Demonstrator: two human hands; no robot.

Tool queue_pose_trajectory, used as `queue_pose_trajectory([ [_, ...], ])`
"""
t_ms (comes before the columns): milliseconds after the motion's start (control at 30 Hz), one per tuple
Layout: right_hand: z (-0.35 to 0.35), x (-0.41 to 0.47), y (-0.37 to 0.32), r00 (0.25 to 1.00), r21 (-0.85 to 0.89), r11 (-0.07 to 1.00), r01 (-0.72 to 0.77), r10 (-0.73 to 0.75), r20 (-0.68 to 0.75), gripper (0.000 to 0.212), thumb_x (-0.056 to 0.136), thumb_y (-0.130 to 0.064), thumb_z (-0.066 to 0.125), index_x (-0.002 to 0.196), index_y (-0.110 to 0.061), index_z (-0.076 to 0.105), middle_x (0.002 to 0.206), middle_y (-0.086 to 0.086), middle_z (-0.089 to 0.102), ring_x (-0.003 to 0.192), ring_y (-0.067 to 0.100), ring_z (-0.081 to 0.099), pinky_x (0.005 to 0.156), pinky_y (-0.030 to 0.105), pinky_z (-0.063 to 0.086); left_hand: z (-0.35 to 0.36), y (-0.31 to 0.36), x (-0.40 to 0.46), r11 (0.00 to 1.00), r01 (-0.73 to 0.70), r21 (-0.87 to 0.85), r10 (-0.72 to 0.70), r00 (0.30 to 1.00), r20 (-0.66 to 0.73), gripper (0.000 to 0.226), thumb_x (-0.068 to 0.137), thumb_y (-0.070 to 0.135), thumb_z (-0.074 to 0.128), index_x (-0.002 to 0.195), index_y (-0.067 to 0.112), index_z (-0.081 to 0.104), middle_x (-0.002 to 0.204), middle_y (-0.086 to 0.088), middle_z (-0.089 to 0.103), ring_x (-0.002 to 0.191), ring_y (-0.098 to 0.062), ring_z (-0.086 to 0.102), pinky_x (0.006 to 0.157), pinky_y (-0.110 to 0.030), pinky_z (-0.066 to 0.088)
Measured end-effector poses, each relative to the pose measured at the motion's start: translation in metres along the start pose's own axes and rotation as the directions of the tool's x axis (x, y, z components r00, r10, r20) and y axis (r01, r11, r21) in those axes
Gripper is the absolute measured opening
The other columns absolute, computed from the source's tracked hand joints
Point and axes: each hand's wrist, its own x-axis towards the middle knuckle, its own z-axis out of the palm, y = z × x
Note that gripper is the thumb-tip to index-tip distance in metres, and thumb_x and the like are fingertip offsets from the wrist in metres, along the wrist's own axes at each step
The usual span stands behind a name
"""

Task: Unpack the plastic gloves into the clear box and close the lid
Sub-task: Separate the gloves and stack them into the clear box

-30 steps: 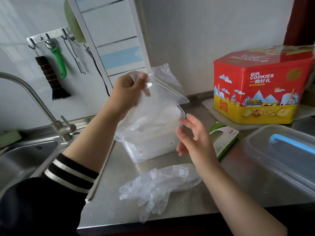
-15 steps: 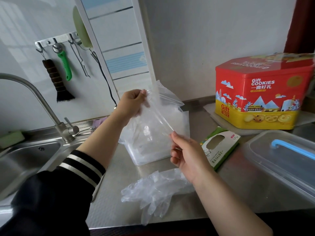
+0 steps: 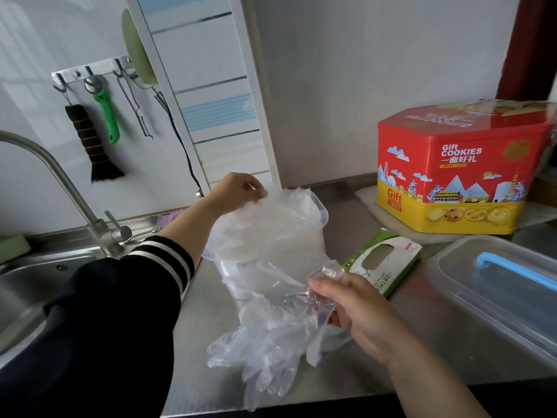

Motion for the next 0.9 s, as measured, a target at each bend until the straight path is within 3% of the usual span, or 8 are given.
queue_pose_trajectory([
  [200,-0.001,-0.007,-0.014,0.971,-0.064,0.989,0.135,-0.120,0.206,0.017,0.074,-0.028,0.066,0.059,-0.019,0.068,0.086,0.026,0.067,0.081,0.021,0.069,0.062,0.017,0.047,0.000,-0.001,0.005,0.879,-0.137,0.457,0.201,0.975,-0.095,0.035,0.078,0.048,0.073,0.107,0.028,0.065,0.098,0.006,0.058,0.097,-0.016,0.046,0.078,-0.034,0.042],
  [300,-0.003,-0.006,-0.020,0.950,-0.035,0.982,0.183,-0.168,0.264,0.025,0.080,-0.021,0.058,0.056,-0.022,0.066,0.104,0.007,0.072,0.116,0.032,0.059,0.070,0.019,0.048,-0.009,0.011,-0.001,0.879,-0.175,0.444,0.269,0.950,-0.158,0.018,0.088,0.032,0.067,0.105,0.025,0.068,0.095,0.004,0.064,0.095,-0.020,0.051,0.074,-0.031,0.037],
  [400,-0.004,-0.003,-0.027,0.924,-0.067,0.966,0.248,-0.216,0.315,0.023,0.080,-0.023,0.060,0.058,-0.023,0.065,0.122,-0.002,0.067,0.114,0.033,0.059,0.080,0.032,0.045,-0.015,0.038,-0.021,0.927,-0.259,0.272,0.333,0.902,-0.274,0.017,0.097,0.026,0.054,0.103,0.022,0.069,0.098,0.005,0.070,0.084,-0.009,0.056,0.077,-0.030,0.045],
  [500,-0.007,0.001,-0.033,0.904,-0.014,0.961,0.277,-0.256,0.342,0.017,0.078,-0.025,0.062,0.062,-0.021,0.062,0.125,-0.001,0.065,0.116,0.019,0.061,0.080,0.029,0.050,-0.013,0.076,-0.061,0.934,-0.295,-0.200,0.314,0.947,0.069,0.048,0.097,0.053,0.035,0.106,0.016,0.065,0.098,0.000,0.073,0.086,-0.006,0.065,0.077,-0.026,0.050],
  [601,-0.010,0.001,-0.038,0.907,0.060,0.959,0.277,-0.282,0.313,0.014,0.075,-0.027,0.063,0.064,-0.018,0.060,0.106,0.002,0.072,0.100,0.019,0.067,0.077,0.033,0.053,-0.010,0.082,-0.090,0.912,-0.149,-0.382,0.347,0.777,0.526,0.074,0.076,0.081,0.042,0.112,0.019,0.063,0.105,0.001,0.071,0.099,-0.013,0.066,0.083,-0.024,0.052],
  [701,-0.014,0.002,-0.041,0.903,0.100,0.948,0.303,-0.319,0.288,0.013,0.076,-0.024,0.061,0.065,-0.020,0.066,0.121,0.013,0.066,0.107,0.026,0.064,0.083,0.035,0.052,-0.015,0.067,-0.095,0.888,-0.077,-0.454,0.386,0.663,0.642,0.042,0.074,0.053,0.075,0.096,0.018,0.070,0.088,0.005,0.069,0.084,-0.009,0.064,0.079,-0.021,0.048],
  [801,-0.017,0.005,-0.042,0.927,0.041,0.953,0.300,-0.301,0.222,0.018,0.080,-0.019,0.062,0.070,-0.026,0.074,0.108,0.027,0.066,0.097,0.025,0.066,0.079,0.031,0.052,-0.021,0.061,-0.089,0.886,-0.004,-0.464,0.295,0.777,0.557,0.002,0.082,0.021,0.073,0.081,0.022,0.072,0.074,0.003,0.066,0.070,-0.009,0.061,0.076,-0.027,0.050],
  [901,-0.017,0.019,-0.037,0.960,-0.063,0.959,0.276,-0.272,0.069,0.015,0.088,-0.023,0.063,0.081,-0.025,0.076,0.091,0.013,0.073,0.079,0.018,0.068,0.078,0.033,0.050,-0.024,0.063,-0.081,0.906,0.012,-0.424,0.167,0.908,0.383,0.006,0.088,0.012,0.062,0.089,0.014,0.068,0.064,0.006,0.060,0.053,-0.007,0.050,0.053,-0.019,0.045],
])
